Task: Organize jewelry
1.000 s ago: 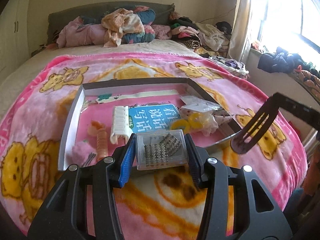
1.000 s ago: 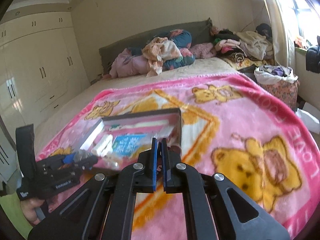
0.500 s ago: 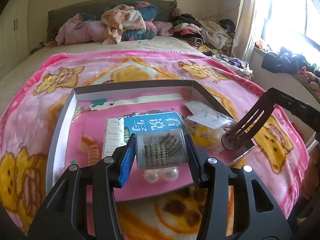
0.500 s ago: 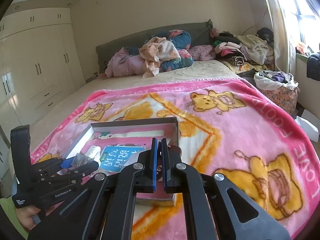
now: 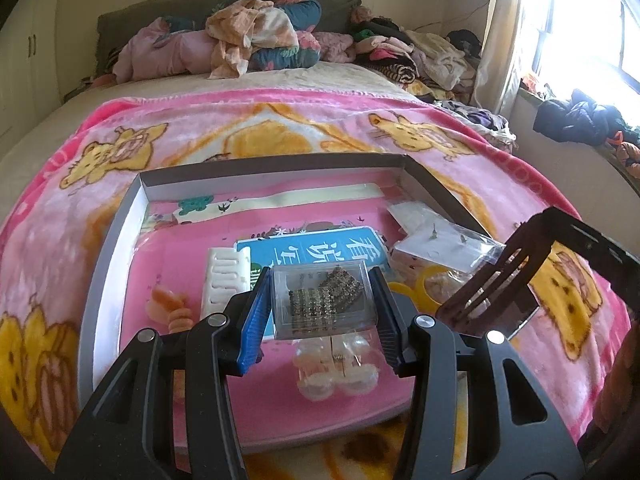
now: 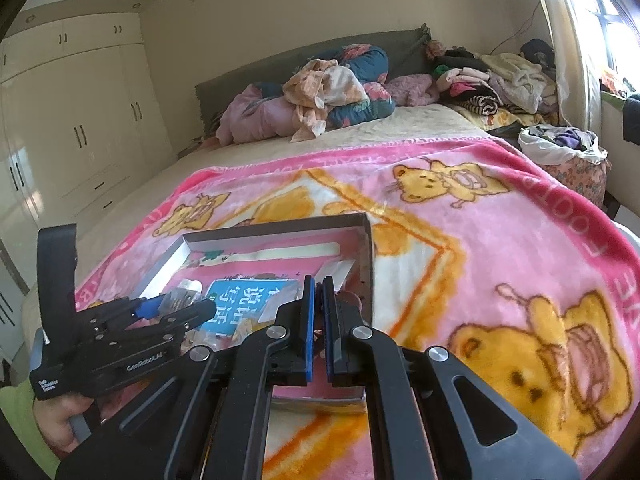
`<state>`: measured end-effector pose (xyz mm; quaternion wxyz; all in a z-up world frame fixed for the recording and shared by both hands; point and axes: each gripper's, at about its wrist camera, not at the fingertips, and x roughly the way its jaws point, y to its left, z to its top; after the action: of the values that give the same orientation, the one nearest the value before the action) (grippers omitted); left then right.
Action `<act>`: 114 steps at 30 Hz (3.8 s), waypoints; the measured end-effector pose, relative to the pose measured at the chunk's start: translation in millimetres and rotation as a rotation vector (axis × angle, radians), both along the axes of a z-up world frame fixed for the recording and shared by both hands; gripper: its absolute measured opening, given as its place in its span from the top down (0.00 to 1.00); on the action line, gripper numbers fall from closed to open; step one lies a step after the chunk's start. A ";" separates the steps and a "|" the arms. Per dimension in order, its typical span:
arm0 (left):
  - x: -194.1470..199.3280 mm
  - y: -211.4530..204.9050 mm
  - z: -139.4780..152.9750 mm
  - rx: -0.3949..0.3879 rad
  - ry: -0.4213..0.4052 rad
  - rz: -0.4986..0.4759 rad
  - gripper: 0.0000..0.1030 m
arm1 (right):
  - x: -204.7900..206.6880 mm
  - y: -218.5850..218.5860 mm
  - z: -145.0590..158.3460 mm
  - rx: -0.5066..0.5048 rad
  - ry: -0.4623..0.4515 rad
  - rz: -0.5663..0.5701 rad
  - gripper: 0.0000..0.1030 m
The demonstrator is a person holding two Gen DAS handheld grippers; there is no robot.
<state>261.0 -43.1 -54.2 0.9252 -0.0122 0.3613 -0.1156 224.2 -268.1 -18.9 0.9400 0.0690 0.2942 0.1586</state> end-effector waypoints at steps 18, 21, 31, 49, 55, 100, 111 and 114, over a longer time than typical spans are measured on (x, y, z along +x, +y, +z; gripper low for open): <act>18.1 6.5 -5.8 -0.015 0.023 0.012 0.62 | -3.5 20.3 -17.9 0.039 0.042 0.091 0.96; 22.1 5.5 -7.0 -0.014 0.033 0.003 0.62 | -3.4 25.0 -20.5 0.046 0.051 0.098 0.96; 27.9 2.8 -8.9 -0.003 0.050 -0.001 0.56 | -6.8 31.0 -32.9 0.081 0.093 0.084 0.96; 14.4 7.6 -3.1 -0.013 0.042 0.012 0.46 | -19.0 17.3 -37.9 -0.043 0.079 -0.042 0.69; 5.5 9.1 4.6 -0.012 0.033 0.015 0.43 | -22.9 9.2 -28.6 -0.053 0.058 -0.065 0.56; -141.4 43.8 39.4 -0.014 -0.234 0.111 0.11 | -139.9 29.1 3.5 -0.181 -0.278 -0.083 0.06; -173.9 39.2 32.6 0.018 -0.277 0.141 0.11 | -170.0 21.5 2.7 -0.142 -0.336 -0.091 0.06; -182.0 36.9 32.0 0.042 -0.292 0.152 0.11 | -177.2 17.9 3.4 -0.121 -0.360 -0.094 0.06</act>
<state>79.1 -6.2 -22.2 0.9740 -0.0031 0.2232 -0.0383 47.0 -250.1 -15.5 0.9862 -0.0036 0.1268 0.1065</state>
